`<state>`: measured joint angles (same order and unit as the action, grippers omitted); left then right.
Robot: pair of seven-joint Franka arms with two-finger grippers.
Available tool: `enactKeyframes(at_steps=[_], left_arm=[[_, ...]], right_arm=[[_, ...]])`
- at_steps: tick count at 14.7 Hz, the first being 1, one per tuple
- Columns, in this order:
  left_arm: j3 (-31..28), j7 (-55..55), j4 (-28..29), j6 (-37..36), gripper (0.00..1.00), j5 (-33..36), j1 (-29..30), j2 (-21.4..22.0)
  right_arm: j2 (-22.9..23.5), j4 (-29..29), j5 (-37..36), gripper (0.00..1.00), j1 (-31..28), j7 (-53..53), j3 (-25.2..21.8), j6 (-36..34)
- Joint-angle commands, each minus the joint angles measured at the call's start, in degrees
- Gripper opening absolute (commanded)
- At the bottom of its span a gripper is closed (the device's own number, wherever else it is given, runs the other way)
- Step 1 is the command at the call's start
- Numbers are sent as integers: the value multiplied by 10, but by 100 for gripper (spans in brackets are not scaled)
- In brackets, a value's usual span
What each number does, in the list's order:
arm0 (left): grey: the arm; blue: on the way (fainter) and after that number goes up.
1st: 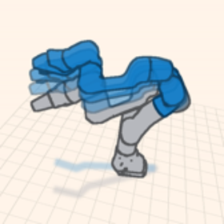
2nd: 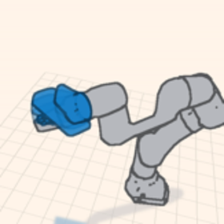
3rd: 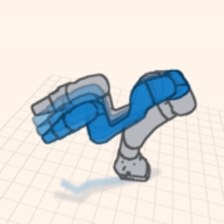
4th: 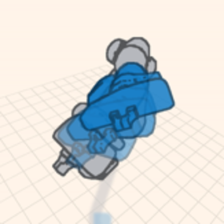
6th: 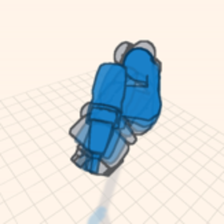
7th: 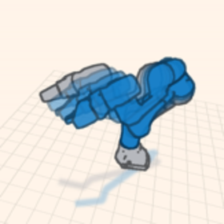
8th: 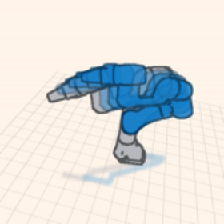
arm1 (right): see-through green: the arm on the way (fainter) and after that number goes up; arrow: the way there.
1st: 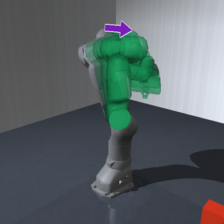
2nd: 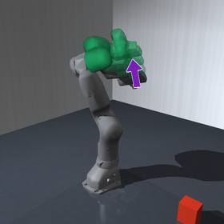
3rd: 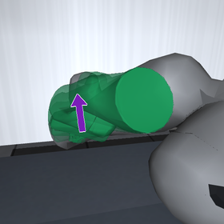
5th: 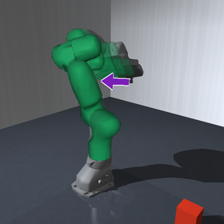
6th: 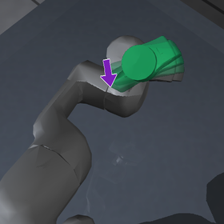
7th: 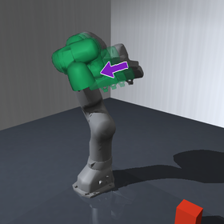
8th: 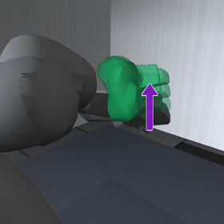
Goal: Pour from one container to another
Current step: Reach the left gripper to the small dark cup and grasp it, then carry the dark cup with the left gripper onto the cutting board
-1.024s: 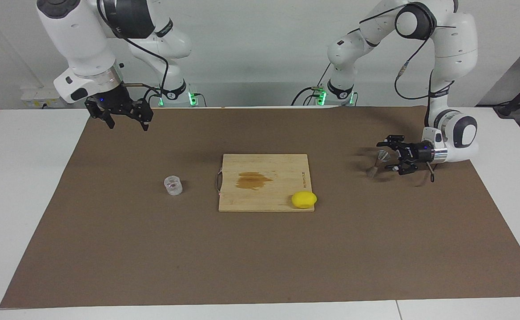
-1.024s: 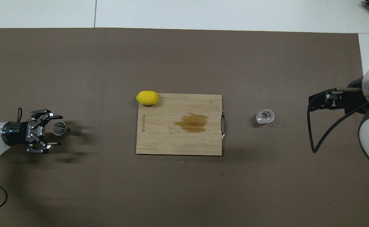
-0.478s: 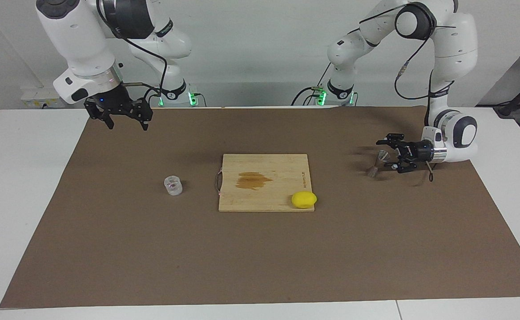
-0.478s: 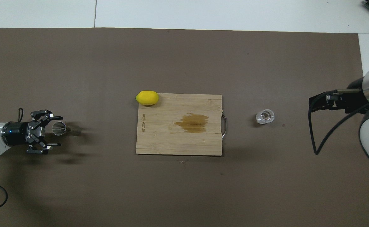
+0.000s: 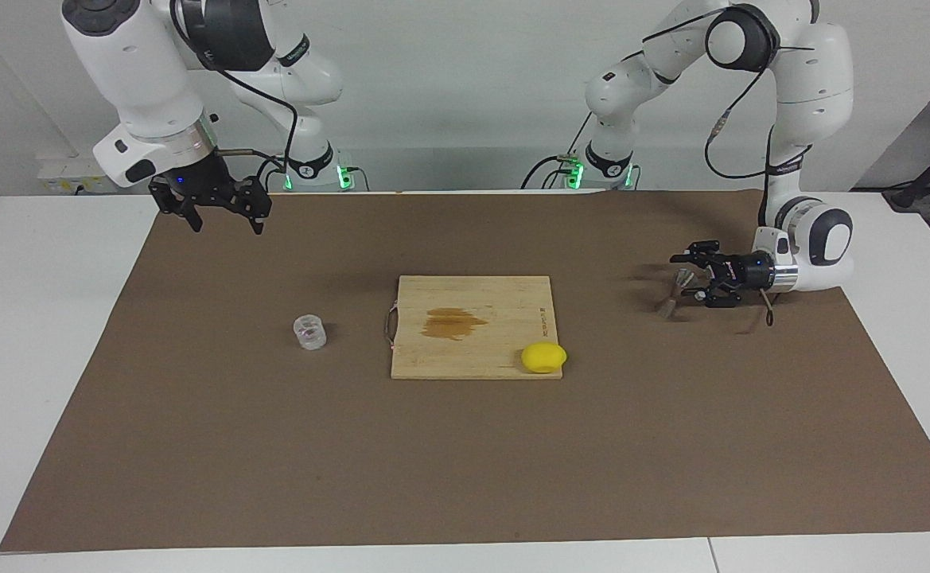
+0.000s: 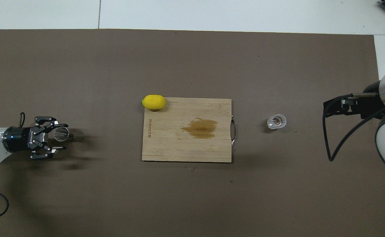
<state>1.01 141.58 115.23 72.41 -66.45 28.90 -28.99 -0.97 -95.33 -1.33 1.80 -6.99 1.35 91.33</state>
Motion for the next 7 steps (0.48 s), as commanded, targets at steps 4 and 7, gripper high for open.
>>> enactKeyframes(at_steps=[4,7], left_arm=[[-7,5,-1,12,52,-3,-9,4],[-7,-18,-11,12,42,-3,-10,5]], right_arm=[[-17,-27,8,100,-8,16,2,14],[-17,-27,8,100,-8,15,2,14]])
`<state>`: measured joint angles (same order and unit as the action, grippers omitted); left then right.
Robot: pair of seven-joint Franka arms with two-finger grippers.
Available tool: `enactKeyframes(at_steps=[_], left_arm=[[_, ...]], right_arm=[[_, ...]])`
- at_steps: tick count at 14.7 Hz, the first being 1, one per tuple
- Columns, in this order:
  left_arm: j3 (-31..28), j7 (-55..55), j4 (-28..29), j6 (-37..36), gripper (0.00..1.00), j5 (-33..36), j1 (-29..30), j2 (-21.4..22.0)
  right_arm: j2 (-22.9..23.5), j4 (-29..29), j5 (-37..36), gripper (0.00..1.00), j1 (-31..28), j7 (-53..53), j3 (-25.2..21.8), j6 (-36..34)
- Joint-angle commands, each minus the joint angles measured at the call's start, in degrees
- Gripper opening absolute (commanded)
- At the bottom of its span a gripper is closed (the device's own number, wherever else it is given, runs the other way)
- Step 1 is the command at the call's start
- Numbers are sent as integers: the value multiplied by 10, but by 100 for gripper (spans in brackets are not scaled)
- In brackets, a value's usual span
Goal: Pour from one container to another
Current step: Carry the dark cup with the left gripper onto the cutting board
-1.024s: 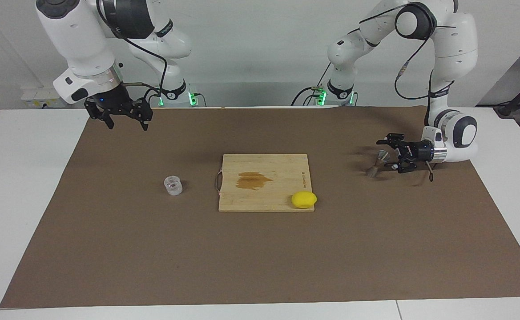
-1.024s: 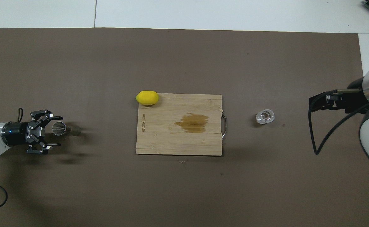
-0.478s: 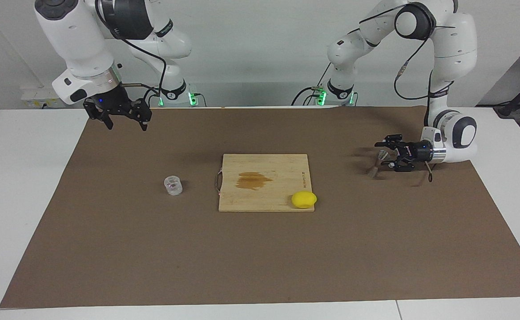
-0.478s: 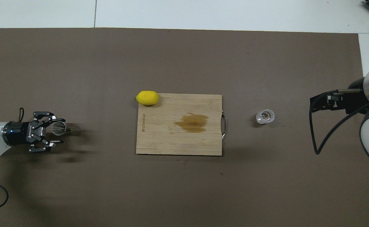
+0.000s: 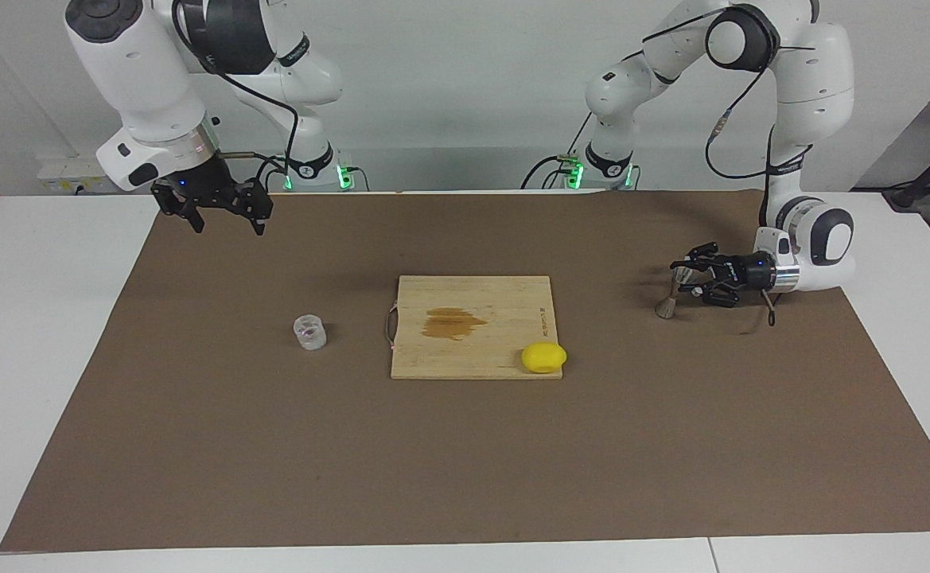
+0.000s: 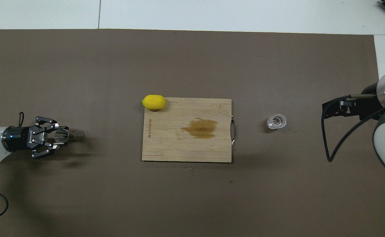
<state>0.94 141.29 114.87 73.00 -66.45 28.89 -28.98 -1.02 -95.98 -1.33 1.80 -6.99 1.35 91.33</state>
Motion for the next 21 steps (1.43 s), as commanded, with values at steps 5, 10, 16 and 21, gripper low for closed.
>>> enactKeyframes(at_steps=[5,10,16,21], left_arm=[[-5,-39,-9,4,34,-4,-22,13],[-3,-61,-1,2,34,-27,-73,40],[-3,-71,60,20,34,-112,-153,81],[-2,-73,123,78,35,-199,-226,117]], right_arm=[[-16,-20,8,100,-8,12,2,14],[-16,-20,8,100,-8,11,2,14],[-16,-20,8,100,-9,10,2,14],[-16,-20,8,100,-8,8,2,14]])
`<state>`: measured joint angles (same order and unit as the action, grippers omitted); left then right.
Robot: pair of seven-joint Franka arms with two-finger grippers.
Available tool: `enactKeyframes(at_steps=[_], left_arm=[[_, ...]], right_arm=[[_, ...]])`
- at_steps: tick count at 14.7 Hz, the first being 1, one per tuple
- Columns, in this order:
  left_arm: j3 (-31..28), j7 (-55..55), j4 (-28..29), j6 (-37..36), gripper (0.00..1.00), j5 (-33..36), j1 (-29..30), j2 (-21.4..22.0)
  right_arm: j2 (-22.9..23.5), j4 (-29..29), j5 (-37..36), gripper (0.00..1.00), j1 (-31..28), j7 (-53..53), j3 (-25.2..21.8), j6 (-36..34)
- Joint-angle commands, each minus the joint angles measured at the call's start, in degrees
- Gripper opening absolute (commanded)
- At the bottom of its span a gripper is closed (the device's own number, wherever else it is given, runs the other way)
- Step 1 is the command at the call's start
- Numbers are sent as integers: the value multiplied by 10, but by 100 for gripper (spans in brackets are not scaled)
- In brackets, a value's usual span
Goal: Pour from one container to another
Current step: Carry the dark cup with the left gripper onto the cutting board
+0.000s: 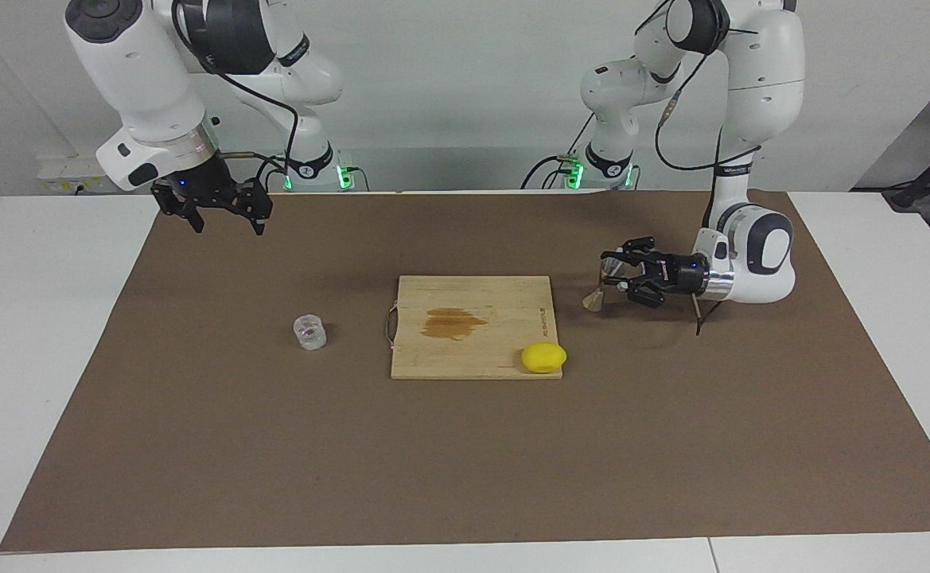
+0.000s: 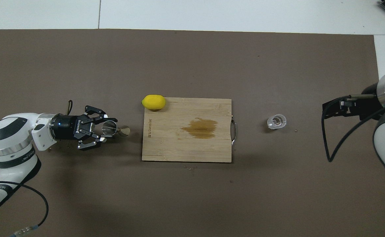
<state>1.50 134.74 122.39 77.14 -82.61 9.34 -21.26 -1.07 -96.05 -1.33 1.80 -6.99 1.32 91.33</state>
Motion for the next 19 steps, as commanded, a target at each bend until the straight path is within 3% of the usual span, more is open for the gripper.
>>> enactKeyframes(at_steps=[1,6,10,14,19], left_arm=[[-8,-7,59,62,35,-57,-45,45],[-7,-7,98,121,36,-190,-149,67],[-6,-4,96,191,36,-276,-222,67],[-6,60,99,259,37,-422,-322,62],[-6,102,79,324,37,-495,-365,52]], right_arm=[[-16,-20,8,100,-8,8,3,14],[-16,-20,8,100,-8,8,3,14],[-16,-20,8,100,-8,6,3,15],[-16,-20,8,100,-5,-45,3,31],[-18,-34,8,99,-1,-146,3,58]])
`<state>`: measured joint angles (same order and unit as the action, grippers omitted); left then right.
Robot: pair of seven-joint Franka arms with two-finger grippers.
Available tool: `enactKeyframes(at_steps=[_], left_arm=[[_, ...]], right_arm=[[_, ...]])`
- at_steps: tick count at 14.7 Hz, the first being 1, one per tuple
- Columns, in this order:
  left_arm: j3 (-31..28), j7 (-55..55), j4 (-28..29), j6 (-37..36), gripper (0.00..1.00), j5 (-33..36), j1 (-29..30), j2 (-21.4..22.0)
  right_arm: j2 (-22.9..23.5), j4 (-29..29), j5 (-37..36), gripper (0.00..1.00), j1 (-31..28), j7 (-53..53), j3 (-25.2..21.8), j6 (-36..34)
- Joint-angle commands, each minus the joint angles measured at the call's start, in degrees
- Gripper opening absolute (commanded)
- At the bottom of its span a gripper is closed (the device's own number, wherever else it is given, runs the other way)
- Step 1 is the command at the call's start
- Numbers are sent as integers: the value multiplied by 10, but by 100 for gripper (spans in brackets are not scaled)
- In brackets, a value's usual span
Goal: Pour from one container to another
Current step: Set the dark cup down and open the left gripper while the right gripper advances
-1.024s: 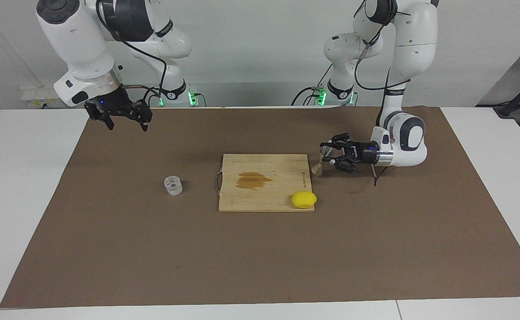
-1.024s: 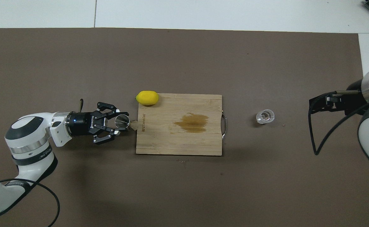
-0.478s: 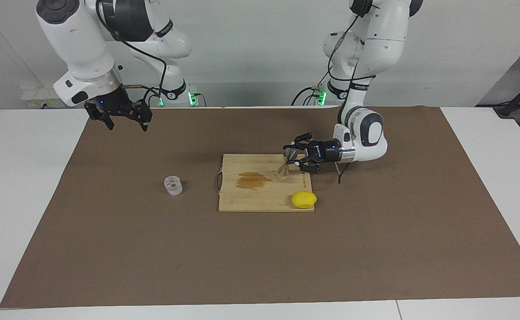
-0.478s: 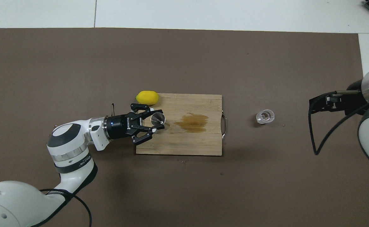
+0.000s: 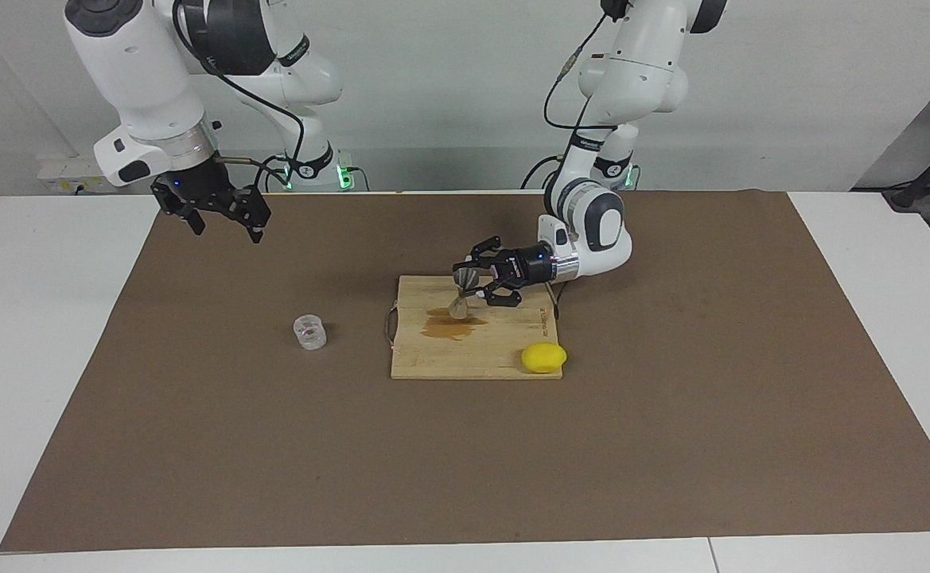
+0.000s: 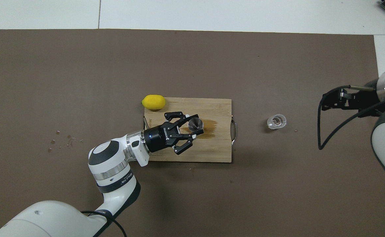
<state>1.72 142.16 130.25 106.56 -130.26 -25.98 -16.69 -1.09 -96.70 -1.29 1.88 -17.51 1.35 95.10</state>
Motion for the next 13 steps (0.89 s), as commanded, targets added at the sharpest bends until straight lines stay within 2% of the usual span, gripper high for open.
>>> enactKeyframes(at_steps=[1,4,5,7,10,11,12,13], left_arm=[[-8,42,0,42,37,-21,-14,3],[-8,99,1,54,37,-58,-35,-14],[-8,102,0,55,37,-59,-37,-15],[-8,102,0,56,37,-59,-42,-15],[-8,102,2,57,38,-59,-42,-16],[-8,101,3,60,52,-59,-42,-16],[-9,101,3,62,97,-59,-42,-16],[-9,100,4,62,100,-59,-39,-17]], right_arm=[[-17,-31,8,99,-3,-69,2,21],[-14,-51,14,99,-4,-142,2,23],[-11,-58,38,99,-10,-170,2,25],[-11,-88,85,99,-28,-229,1,55],[-8,-121,110,100,-37,-316,1,101],[7,-122,119,100,-42,-329,1,104],[27,-122,139,100,-51,-340,1,106],[47,-122,163,100,-64,-352,1,110]])
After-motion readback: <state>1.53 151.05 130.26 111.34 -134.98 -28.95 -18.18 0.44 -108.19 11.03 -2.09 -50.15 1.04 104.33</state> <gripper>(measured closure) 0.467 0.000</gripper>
